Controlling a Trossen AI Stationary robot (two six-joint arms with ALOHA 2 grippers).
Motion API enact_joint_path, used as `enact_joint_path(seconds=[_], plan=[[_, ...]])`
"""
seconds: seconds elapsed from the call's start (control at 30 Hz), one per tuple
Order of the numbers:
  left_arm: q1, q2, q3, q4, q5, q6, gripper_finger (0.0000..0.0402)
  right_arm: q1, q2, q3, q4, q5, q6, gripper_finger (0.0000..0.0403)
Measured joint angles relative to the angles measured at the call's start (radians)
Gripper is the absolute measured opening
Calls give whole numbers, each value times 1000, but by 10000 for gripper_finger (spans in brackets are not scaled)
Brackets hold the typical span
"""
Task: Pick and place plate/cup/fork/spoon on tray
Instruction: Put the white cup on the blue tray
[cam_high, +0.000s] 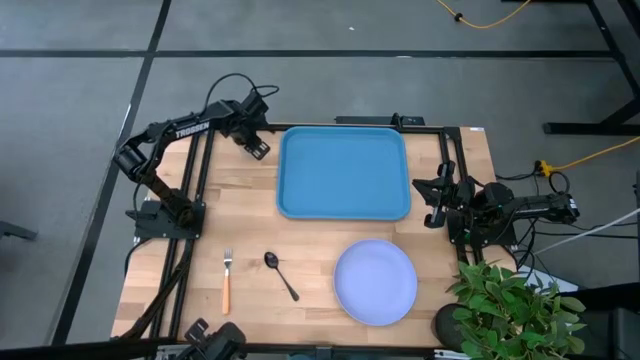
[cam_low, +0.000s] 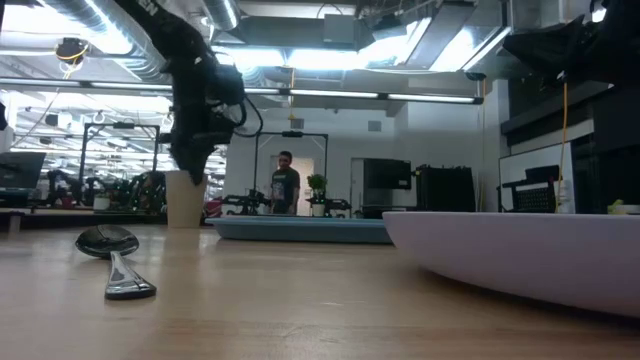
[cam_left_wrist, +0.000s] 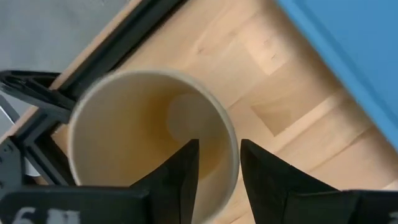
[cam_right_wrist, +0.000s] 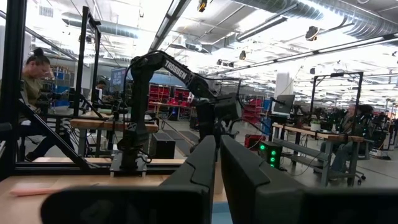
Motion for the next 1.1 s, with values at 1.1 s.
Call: enact_joint_path(seconds=[1.1], plan=[[-279, 1, 68, 531, 2, -1, 1, 0, 0, 0, 0, -1, 0, 31]])
